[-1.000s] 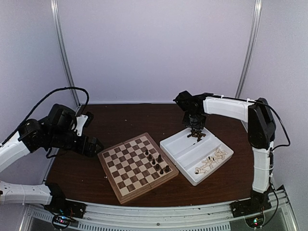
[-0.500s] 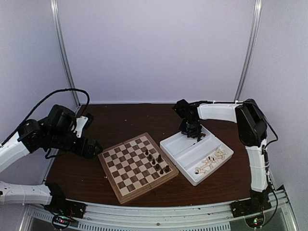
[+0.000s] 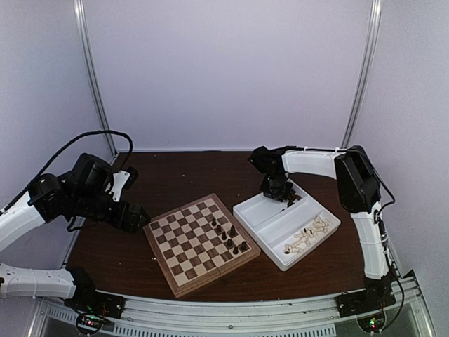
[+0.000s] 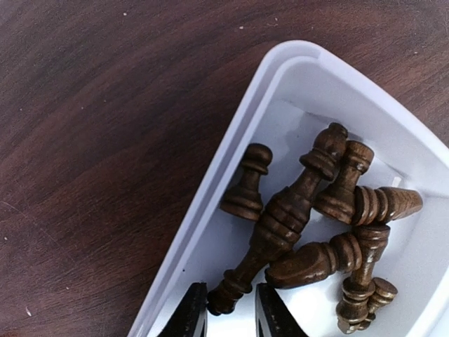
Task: Set up the chess pieces on the board
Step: Pick up the chess piece from the storage box.
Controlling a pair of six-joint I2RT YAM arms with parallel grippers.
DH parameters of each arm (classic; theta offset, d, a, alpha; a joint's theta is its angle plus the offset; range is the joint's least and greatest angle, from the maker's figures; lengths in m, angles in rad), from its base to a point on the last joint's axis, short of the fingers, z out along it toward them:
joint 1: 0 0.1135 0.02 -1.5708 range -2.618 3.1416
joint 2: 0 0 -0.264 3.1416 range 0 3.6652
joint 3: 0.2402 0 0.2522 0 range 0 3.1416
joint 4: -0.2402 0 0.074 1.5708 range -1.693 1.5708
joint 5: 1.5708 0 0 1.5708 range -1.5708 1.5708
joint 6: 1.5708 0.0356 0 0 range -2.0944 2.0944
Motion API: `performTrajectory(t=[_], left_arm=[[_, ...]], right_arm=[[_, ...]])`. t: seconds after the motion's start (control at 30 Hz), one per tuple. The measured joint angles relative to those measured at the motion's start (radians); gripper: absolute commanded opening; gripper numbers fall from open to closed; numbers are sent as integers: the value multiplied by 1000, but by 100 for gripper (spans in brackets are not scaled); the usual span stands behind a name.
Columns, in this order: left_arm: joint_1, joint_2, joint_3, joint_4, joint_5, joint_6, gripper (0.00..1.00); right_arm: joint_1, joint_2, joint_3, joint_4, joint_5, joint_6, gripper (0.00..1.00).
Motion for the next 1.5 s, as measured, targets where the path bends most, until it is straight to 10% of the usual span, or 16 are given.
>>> performTrajectory(t=[0.63,1.5], left_arm=[[0,-140,-2,-68,3,-56,96],[0,-104,-98,113,258,-112,88]], right_arm=[[-4,-255,-238,53,24,-14,9],[-4,-506,-608,359,-638,-608,6]])
